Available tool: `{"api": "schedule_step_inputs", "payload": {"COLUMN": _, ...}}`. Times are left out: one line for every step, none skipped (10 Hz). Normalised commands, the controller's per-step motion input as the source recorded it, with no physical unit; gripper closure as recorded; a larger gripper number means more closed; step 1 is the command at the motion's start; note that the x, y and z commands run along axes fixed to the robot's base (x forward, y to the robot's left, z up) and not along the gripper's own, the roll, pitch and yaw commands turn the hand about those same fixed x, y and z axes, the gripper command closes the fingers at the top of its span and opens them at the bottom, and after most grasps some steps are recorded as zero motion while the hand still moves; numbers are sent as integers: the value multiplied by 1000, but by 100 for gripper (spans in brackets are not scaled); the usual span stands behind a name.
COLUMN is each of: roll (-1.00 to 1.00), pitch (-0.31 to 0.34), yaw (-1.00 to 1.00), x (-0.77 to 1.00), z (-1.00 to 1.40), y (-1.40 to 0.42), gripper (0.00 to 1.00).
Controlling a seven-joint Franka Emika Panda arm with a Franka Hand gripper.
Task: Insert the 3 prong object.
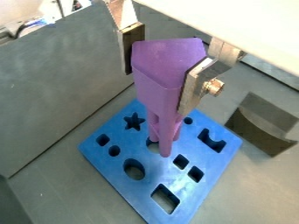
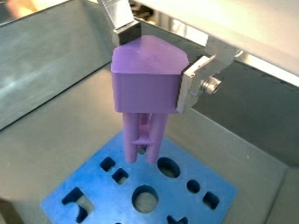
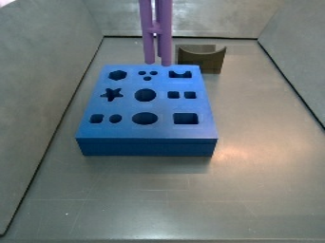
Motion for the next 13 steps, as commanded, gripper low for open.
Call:
{"api": "schedule_step_inputs", "payload": {"roll": 64, "pitch": -19, "yaw": -1000, "x": 0, "z": -40, "y": 0, "gripper": 100}}
{"api": "schedule_step_inputs", "payload": {"roll": 0, "pitch": -4, "yaw": -1000, "x": 14, "z": -111, "y": 3, "gripper": 100}}
{"api": "schedule_step_inputs", "payload": {"roll": 0, "pitch": -3, "yaw": -943, "x": 0, "z": -151, "y": 106, "gripper": 100}}
{"api": "schedule_step_inputs", "payload": {"roll": 0, "pitch": -19, "yaw": -674, "x": 0, "z": -123, "y": 346, "gripper": 100}}
{"api": "schedule_step_inputs", "payload": {"roll": -163, "pitch": -64, "yaw": -126, "x": 0, "z": -126, "y": 774, "gripper": 100}}
{"api": "schedule_step_inputs", "payload": {"roll": -177, "pitch": -77, "yaw": 0, "x": 0, "z": -146, "y": 894, "gripper": 100}}
{"api": "schedule_step_inputs", "payload": {"roll": -164, "pitch": -63, "yaw": 0, "x": 0, "z": -171, "y": 920, "gripper": 100}}
{"api": "schedule_step_inputs", "payload": {"roll": -197, "pitch": -36, "yaw": -37, "x": 0, "z": -243, "y": 849, "gripper": 100}}
{"api": "schedule_step_inputs", "payload": {"roll": -243, "pitch": 0, "yaw": -354, "x": 31, "z": -397, "y": 506, "gripper": 100}}
{"api": "schedule_step_inputs", "payload": {"roll": -249, "pitch": -10, "yaw": -566, "x": 123, "z": -369, "y": 266, "gripper": 100}}
{"api": "schedule_step_inputs", "payload": {"roll": -213, "pitch": 0, "yaw": -800, "x": 223, "z": -371, "y": 66, "gripper": 100}}
{"api": "schedule_step_inputs", "payload": {"roll": -97, "pitch": 0, "yaw": -951, "x": 200, "z": -414, "y": 23, "gripper": 100}}
{"api": "schedule_step_inputs", "payload": {"roll": -53, "pitch": 0, "yaw": -974, "x": 154, "z": -380, "y": 43, "gripper": 100}}
